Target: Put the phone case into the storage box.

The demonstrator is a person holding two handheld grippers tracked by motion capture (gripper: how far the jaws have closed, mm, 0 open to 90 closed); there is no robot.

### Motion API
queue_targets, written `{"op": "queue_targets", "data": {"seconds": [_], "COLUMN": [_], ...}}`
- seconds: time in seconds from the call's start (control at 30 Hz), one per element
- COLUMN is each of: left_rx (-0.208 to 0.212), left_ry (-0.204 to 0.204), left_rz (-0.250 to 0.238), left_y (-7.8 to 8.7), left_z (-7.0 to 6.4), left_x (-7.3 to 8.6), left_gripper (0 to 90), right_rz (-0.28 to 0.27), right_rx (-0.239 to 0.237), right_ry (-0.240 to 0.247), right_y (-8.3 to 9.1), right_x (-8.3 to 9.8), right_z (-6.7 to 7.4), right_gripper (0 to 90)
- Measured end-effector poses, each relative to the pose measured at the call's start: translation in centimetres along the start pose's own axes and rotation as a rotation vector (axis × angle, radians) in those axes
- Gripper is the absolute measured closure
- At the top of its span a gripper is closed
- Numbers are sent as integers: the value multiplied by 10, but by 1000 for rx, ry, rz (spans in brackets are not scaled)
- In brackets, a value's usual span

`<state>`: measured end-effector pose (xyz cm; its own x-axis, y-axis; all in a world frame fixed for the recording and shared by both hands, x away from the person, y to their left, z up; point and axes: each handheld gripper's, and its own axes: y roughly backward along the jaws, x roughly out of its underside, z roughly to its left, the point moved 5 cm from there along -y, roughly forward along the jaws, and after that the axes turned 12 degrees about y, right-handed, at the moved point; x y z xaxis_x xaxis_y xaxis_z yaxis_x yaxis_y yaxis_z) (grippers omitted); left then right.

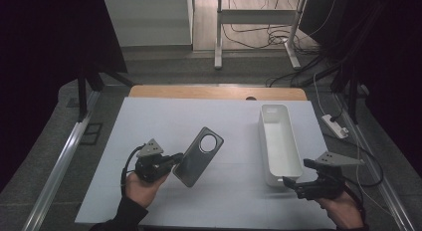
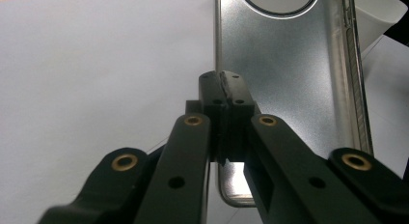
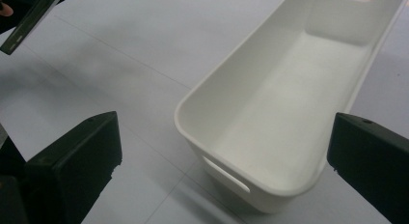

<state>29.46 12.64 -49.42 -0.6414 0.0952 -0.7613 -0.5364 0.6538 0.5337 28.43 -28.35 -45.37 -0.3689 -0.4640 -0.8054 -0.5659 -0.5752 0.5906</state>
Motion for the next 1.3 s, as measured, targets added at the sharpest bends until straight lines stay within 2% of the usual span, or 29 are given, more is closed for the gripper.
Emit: {"op": "queue_targets", "data": {"seconds": [0.33,0.6,0.77,0.8,0.87,1.3], "left_rx": [3,5,8,8,10,0], "left_ry": [-13,-18,-22,-25,-28,-35], "left_rz": [-5,-12,-16,-16,-21,-24], "left_y": [-4,-7,-9,-9,-10,-16], "left_z": [-6,-9,-12,-13,-15,-21], "left_x": [-3,-5,-7,-7,-8,-10], "left_gripper": [891,891,891,891,891,891], "right_rz": [10,-4,-16,-29,-27,-17], "right_rx": [-76,-103,-137,-163,-176,-217], "right_ry": [-8,5,3,-10,-10,-10], "right_y": [-14,-25,-32,-38,-43,-63], "right_x": [-11,-21,-27,-32,-34,-45], "right_z": [3,5,10,13,16,28], "right_gripper": [0,0,0,0,0,0]}}
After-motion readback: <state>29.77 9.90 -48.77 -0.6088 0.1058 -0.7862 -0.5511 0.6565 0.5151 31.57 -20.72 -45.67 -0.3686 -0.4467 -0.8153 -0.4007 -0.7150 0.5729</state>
